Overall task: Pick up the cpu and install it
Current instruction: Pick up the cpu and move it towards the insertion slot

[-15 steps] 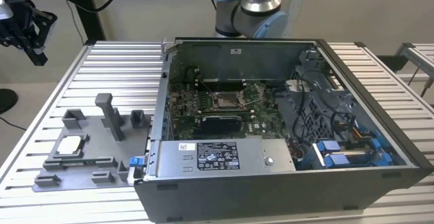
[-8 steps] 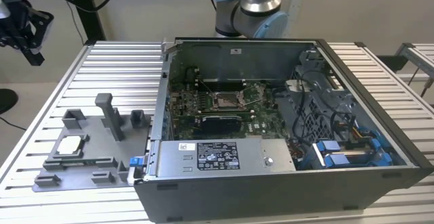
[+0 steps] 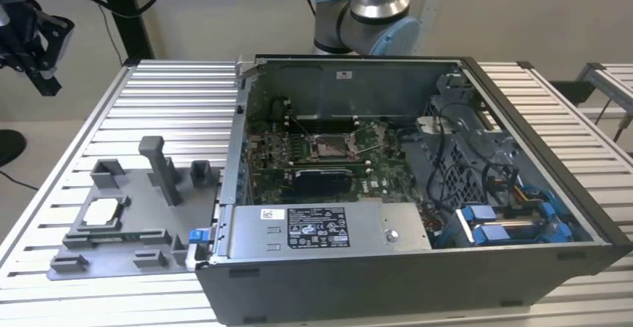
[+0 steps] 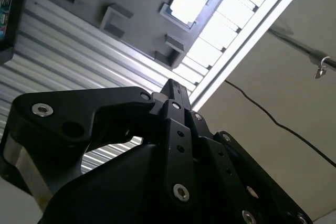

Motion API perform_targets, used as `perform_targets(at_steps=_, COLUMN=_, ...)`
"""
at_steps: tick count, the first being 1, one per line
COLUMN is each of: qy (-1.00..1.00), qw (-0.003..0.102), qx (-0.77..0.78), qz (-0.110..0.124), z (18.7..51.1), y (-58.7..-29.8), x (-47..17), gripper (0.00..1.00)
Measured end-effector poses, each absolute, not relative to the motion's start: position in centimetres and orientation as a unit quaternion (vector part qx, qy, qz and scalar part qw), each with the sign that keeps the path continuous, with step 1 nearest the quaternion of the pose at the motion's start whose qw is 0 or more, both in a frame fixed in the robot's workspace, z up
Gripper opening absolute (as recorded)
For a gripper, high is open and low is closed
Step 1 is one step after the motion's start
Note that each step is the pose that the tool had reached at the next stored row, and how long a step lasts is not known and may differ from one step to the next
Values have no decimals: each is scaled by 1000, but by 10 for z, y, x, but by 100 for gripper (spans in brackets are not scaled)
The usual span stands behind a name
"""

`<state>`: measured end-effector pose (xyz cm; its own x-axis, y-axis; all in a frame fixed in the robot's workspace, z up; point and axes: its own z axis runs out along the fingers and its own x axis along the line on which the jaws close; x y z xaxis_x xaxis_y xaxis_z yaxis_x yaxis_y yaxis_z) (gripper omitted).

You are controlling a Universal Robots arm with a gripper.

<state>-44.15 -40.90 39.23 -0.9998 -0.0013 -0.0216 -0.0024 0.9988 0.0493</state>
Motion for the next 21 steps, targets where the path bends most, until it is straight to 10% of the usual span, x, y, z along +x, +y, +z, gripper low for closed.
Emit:
perform_targets(at_steps=14, qy=1000, qw=11, qx=-1, qz=25, z=392, y=-409, x=-442, gripper=0)
perform_targets(at_steps=15, qy=1000, qw=11, qx=-1, qz=25, z=392, y=-409, x=-442, gripper=100)
perform_targets(at_steps=21, qy=1000, qw=11, qx=-1, qz=25, z=392, y=-409, x=-442, gripper=100)
